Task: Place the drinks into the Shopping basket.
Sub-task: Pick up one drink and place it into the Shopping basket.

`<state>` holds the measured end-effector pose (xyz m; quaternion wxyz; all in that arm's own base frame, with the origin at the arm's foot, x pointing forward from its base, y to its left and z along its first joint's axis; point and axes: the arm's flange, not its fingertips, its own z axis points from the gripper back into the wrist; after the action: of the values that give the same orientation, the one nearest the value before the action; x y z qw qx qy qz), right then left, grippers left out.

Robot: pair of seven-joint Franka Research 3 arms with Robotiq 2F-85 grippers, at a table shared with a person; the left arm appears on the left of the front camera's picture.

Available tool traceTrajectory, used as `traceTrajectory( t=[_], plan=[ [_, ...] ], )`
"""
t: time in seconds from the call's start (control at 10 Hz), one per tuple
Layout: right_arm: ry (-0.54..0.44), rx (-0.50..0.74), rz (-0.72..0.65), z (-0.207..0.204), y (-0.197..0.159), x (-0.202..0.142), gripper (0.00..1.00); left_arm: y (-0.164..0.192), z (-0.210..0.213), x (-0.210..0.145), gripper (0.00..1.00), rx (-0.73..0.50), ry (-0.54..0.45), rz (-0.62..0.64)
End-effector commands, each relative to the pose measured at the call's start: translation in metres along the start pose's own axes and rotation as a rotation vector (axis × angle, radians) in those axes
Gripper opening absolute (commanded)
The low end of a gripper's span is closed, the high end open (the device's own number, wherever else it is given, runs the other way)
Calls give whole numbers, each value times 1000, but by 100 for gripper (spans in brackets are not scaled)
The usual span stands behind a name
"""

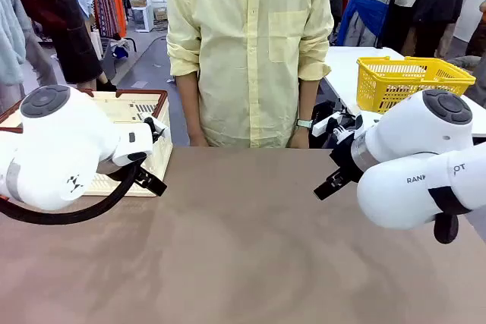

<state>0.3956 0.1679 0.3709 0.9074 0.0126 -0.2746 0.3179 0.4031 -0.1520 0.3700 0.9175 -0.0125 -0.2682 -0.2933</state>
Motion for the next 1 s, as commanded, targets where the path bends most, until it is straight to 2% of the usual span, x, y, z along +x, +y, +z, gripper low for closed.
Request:
traceTrajectory(
  t=[0.0,0.9],
  plan=[
    [0,0,0,0,0,0,100,0,0,0,100,0,0,0],
    [0,0,0,0,0,0,100,0,0,0,100,0,0,0]
  ],
)
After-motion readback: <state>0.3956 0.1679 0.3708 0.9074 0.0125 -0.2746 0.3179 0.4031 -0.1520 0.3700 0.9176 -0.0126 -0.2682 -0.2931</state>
